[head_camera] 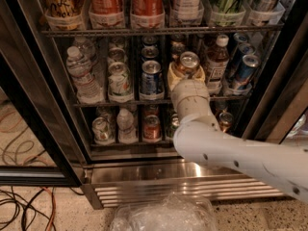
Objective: Pick orange can from middle shelf of fridge
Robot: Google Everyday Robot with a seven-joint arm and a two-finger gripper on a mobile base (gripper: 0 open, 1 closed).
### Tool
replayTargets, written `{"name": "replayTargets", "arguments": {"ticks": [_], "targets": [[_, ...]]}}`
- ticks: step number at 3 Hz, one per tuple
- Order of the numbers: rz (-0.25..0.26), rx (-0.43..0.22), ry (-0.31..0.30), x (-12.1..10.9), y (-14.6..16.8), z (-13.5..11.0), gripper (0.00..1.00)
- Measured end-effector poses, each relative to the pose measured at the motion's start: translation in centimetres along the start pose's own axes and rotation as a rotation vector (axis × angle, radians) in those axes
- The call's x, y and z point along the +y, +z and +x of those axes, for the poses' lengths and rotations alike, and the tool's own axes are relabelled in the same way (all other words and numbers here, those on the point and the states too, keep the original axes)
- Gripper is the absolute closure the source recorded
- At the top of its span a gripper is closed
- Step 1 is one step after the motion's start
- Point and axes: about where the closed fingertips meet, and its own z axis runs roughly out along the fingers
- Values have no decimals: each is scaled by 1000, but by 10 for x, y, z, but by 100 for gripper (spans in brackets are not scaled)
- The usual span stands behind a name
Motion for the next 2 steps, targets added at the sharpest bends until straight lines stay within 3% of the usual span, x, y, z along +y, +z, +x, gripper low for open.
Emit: {"name": "replayTargets", "arguments": {"ticks": [1,2], "targets": [[-122,25,52,1,-31,-9,100],[-188,57,141,-15,-49,-13,100]]}}
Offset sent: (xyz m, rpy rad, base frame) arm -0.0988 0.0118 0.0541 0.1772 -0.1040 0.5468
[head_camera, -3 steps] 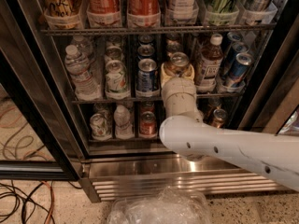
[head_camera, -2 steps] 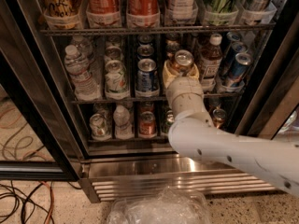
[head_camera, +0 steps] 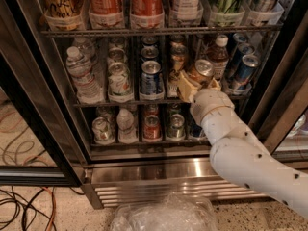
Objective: Pick orange can from middle shelf of fridge
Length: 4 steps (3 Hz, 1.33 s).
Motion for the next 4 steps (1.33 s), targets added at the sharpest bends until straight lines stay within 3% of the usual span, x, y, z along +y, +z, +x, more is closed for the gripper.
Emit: {"name": "replayTargets", "arguments": {"ticks": [1,2,3,4], "targets": [[-81,15,197,-5,-1,-5,100],[-129,-10,397,-36,-11,-28,100],[-130,-97,427,-112,-69,-72,100],[-130,-97,427,-112,-69,-72,100]]}}
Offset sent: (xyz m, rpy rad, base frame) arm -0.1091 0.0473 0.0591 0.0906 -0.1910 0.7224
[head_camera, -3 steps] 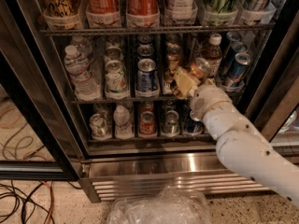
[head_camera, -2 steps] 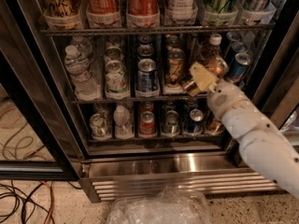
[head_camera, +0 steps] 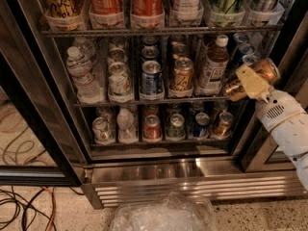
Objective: Pick orange can from middle shelf of fridge
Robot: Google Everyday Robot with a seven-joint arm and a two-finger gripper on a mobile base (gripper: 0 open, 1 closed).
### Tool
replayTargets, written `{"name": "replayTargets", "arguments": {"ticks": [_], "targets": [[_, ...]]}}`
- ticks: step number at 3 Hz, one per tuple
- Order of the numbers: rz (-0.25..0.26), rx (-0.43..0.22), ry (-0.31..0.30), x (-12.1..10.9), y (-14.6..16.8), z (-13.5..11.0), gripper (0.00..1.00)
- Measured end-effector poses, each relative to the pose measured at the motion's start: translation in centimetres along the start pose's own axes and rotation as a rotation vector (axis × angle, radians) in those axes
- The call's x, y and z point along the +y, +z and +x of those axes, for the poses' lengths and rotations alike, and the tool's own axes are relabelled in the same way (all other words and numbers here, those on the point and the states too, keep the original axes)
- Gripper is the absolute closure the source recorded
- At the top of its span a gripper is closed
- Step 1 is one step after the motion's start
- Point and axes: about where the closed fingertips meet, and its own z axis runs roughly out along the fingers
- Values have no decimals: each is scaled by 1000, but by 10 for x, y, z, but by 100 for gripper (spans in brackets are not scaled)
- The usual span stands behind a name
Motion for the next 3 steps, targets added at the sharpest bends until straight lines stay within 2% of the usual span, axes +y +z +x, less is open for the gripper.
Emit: {"name": "replayTargets", "arguments": {"ticks": [1,2,3], "targets": [[-45,37,-19,14,-3,6,100],[-159,94,0,53,-22,15,100],[-183,125,-2,64,-22,20,100]]}}
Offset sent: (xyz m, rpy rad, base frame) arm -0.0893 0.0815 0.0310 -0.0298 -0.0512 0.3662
